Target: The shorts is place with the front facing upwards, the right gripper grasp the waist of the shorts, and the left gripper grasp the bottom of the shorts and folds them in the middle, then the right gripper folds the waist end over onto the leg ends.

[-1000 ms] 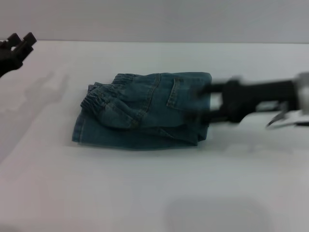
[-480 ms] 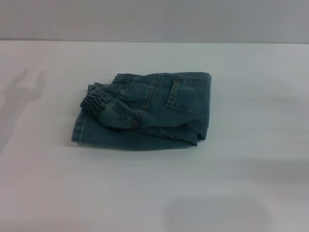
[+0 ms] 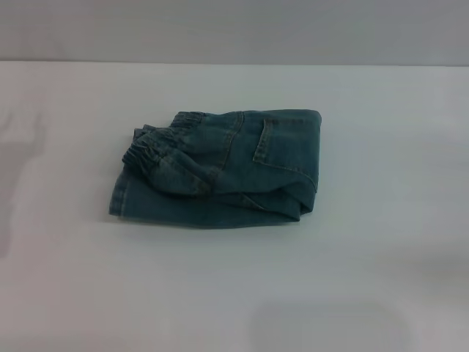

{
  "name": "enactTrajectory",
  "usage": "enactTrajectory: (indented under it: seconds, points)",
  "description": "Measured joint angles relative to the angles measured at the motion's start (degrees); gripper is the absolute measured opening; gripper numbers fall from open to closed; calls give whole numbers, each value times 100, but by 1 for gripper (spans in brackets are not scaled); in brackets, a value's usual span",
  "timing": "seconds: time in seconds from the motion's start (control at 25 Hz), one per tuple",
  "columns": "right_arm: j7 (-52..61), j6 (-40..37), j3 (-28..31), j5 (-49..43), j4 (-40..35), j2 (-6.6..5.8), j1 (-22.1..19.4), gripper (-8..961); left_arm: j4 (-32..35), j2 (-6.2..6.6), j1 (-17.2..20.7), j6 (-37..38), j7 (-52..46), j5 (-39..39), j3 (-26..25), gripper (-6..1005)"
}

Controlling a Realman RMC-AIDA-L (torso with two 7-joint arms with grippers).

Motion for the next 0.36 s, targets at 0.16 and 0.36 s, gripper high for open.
enactTrajectory:
  seconds: [0.16,0.36]
  points:
    - [-9,57,73,11,10,-1,41,784,-68,-8,1,45,100,-175,0,495]
    - [0,50,77,20,120,10,47,784,-125,-6,18,65,114,-265,-5,495]
